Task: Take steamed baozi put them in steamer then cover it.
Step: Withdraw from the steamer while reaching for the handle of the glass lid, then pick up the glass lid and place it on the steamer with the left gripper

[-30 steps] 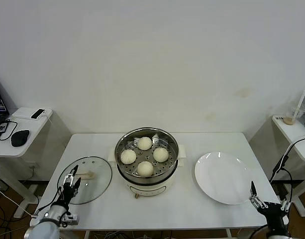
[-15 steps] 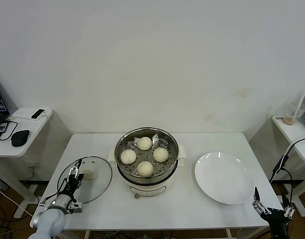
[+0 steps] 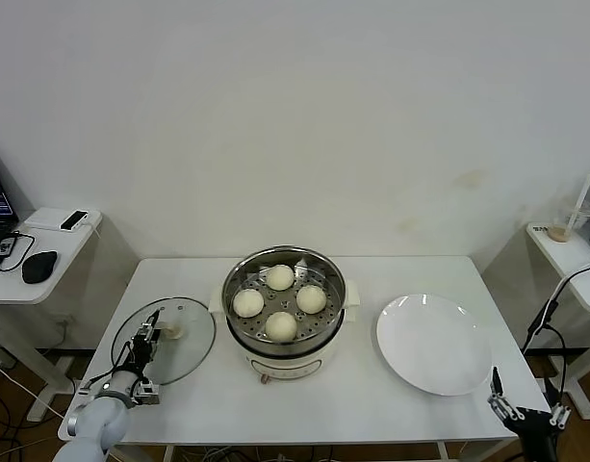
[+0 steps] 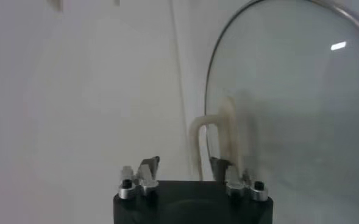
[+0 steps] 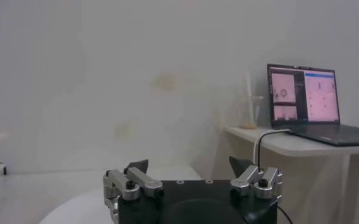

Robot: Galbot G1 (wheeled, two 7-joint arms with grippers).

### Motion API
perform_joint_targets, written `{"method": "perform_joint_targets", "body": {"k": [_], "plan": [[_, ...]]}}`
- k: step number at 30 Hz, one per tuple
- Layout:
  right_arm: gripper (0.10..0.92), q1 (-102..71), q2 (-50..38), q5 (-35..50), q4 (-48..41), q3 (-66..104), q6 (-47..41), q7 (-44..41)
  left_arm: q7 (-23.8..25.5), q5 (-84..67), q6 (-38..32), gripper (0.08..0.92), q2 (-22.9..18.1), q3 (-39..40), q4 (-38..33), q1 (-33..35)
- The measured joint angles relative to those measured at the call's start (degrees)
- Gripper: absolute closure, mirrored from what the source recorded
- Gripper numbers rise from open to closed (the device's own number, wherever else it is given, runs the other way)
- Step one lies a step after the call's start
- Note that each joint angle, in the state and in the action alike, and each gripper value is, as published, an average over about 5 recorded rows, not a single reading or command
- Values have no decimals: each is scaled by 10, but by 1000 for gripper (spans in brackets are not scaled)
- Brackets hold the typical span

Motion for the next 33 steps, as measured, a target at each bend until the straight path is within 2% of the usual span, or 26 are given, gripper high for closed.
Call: {"method": "perform_joint_targets", "body": {"k": [9, 12, 24, 33], "plan": [[203, -7, 0, -8, 3, -9, 1, -2, 7, -12, -1, 786, 0, -5, 0, 0], [203, -8, 1, -12, 3, -12, 2, -3, 4, -18, -1, 845, -2, -8, -2, 2], [203, -10, 4, -25, 5, -25, 6, -4, -28, -41, 6, 858, -10, -25, -20, 19], [203, -14, 1, -36, 11, -39, 9, -4, -54, -42, 27, 862, -19, -55, -94, 64]]}}
